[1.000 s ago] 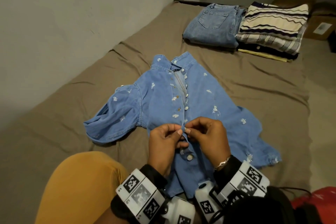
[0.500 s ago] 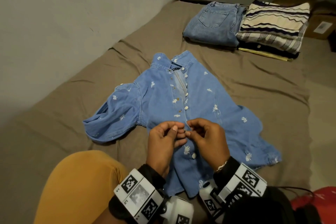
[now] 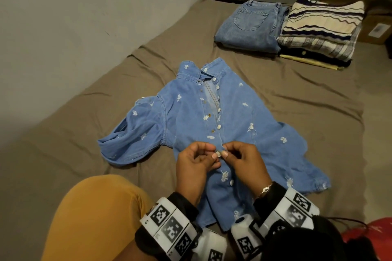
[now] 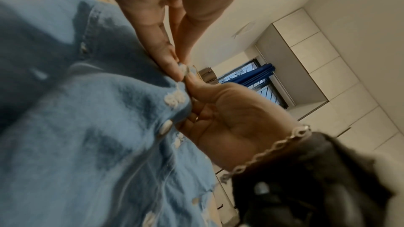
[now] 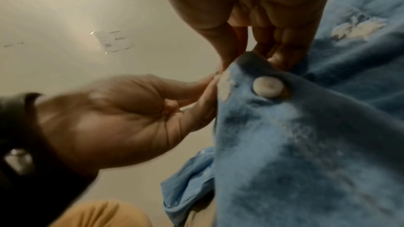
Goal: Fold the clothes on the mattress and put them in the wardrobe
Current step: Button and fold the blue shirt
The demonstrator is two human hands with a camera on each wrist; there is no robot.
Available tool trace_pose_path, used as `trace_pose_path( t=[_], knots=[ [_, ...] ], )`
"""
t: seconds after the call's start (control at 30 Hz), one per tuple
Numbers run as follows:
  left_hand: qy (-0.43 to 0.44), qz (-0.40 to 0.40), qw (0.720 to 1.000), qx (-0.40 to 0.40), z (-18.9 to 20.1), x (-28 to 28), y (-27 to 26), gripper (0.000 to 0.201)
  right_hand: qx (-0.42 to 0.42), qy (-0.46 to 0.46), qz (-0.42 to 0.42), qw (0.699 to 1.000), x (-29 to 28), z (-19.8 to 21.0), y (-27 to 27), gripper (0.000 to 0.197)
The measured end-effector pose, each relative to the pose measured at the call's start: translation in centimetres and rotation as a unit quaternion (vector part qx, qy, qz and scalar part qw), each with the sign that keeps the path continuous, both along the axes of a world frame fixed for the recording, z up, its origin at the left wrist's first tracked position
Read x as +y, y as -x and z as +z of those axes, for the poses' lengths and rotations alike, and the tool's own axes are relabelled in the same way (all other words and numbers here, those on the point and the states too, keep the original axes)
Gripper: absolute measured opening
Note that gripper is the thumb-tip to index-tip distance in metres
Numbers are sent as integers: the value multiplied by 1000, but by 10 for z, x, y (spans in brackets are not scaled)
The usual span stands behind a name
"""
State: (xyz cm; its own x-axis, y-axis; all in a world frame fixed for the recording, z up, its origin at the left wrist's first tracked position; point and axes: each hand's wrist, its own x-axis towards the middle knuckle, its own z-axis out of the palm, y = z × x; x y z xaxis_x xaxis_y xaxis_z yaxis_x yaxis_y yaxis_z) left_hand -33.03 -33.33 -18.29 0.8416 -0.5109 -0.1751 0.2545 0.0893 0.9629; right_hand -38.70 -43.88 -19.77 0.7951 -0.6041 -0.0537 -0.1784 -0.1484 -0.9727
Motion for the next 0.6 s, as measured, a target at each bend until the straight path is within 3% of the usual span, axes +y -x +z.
trace_pose_path(
  t=[0.07,0.17,0.27,0.3,0.37,0.43,0.47,0.53,0.6],
  knots=[
    [1,4,1000,-9,-2,0,-1,17,-6,-110,21,994,0,3,0,22],
    [4,-23,1000,-20,-4,1,-3,18,5,-288,50,956,-6,5,3,17],
    [-16,-52,998,-15,-1,4,-5,19,49,-360,78,928,-12,6,5,2],
    [-28,-42,998,-24,1,4,-7,18,76,-324,92,938,-14,7,5,6],
    [-52,7,994,-93,6,1,-19,18,148,-99,136,974,-24,11,5,19],
    [-81,15,983,-161,13,-9,-37,23,184,168,121,961,-34,20,1,20],
    [-100,-3,980,-174,15,-17,-44,26,162,229,77,957,-37,27,-3,18],
    [-145,-43,978,-143,8,-35,-56,31,72,205,2,976,-42,33,-15,24],
    [-193,-57,973,-111,-8,-46,-59,33,46,92,6,995,-40,33,-31,38]
  ],
)
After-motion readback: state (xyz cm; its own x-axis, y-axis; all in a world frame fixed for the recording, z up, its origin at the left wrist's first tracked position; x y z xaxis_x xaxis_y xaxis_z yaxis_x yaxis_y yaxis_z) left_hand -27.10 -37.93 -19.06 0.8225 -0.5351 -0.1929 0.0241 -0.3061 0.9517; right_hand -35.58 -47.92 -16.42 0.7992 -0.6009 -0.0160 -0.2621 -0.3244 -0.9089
